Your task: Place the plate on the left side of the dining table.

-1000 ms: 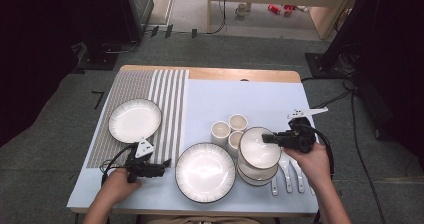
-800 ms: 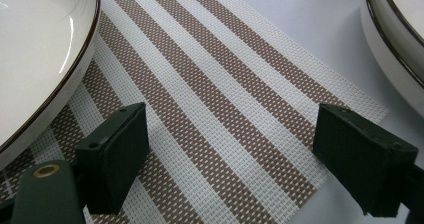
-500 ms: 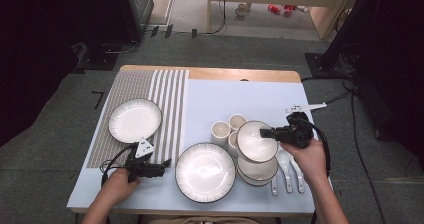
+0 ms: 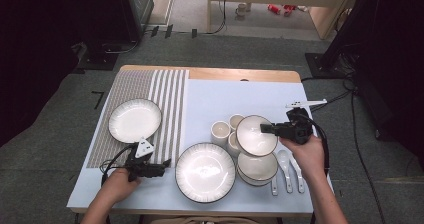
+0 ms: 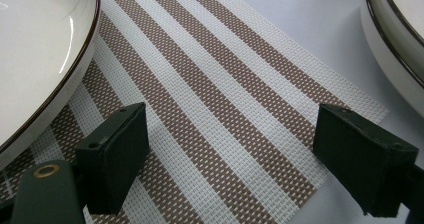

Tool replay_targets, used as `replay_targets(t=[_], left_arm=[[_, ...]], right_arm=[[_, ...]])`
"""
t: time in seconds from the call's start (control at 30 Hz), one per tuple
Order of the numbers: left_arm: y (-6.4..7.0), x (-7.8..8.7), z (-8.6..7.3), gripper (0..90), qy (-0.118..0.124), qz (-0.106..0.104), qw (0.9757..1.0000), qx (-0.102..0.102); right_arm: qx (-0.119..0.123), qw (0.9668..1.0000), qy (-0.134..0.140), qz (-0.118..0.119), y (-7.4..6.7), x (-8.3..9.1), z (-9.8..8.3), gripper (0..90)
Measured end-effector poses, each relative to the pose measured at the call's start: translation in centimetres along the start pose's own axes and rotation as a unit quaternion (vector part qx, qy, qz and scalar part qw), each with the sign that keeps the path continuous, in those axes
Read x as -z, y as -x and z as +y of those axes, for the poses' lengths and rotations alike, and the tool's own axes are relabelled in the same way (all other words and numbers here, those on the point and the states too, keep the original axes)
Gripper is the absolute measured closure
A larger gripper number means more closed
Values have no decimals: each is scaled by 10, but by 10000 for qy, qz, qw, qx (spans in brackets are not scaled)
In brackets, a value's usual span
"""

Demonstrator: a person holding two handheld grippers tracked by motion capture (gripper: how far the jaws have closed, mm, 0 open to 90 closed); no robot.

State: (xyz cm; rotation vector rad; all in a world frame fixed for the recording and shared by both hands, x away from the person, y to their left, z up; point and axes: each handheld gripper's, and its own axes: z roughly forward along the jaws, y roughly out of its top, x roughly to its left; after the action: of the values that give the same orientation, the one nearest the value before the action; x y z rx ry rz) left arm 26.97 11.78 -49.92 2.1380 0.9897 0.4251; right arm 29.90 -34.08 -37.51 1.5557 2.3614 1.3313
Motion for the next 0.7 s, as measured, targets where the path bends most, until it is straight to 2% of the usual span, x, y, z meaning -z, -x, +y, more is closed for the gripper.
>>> replay_targets(t=[0.2,0.47,0.6,0.7], left_arm=[[0,0,0,147,0,2,10000,-9],[0,0,0,147,2,0,10000,-8],[0,0,0,147,1,2,10000,-9],[0,0,0,147,1,3,10000,-12]], right_arm=[[84,9998,44,-164,-2,-4,3,830],[105,9999,-13,-124,-6,-15,10,831],[186,9996,-97,-192,-9,-21,13,831],[134,9997,-92,-174,-9,-24,14,830]])
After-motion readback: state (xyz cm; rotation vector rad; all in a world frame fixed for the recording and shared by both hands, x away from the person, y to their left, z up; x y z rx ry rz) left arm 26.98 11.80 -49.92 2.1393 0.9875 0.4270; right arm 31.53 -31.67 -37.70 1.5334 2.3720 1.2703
